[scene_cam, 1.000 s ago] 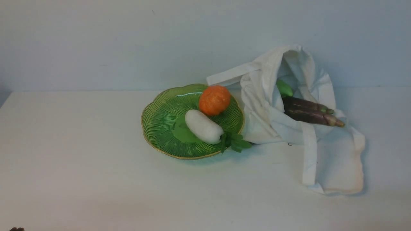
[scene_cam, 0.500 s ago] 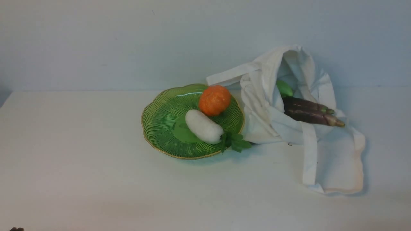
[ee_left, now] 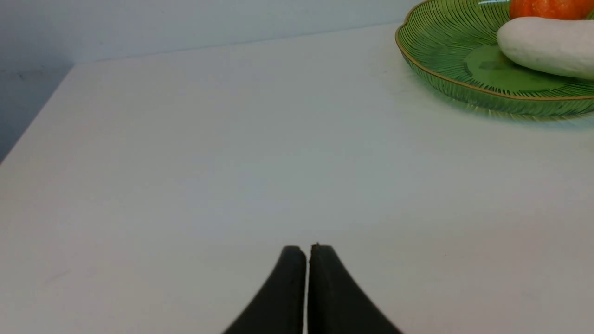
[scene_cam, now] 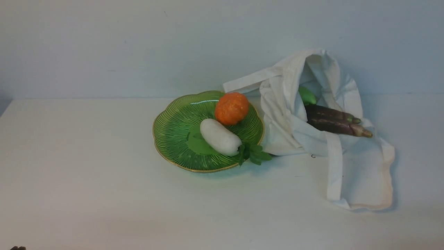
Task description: Take vegetables from cloth bag on white table place on plate.
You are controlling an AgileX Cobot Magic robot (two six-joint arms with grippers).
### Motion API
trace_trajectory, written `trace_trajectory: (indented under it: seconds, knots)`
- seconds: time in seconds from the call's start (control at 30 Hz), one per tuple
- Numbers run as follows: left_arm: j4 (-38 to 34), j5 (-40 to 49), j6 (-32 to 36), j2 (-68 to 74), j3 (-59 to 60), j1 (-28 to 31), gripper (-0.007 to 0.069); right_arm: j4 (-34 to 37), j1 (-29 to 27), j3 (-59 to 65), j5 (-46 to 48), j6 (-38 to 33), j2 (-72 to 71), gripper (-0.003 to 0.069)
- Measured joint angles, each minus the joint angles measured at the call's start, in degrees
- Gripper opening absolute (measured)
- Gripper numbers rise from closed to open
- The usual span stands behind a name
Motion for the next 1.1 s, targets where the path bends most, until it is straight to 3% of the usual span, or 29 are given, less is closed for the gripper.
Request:
trace_trajectory:
  seconds: [1.1]
  knots:
    - [0.00, 0.00, 0.00, 0.00, 0.00, 0.00, -0.0005, 0.00, 0.00, 0.01, -0.12, 1.46, 0.00, -0.0015]
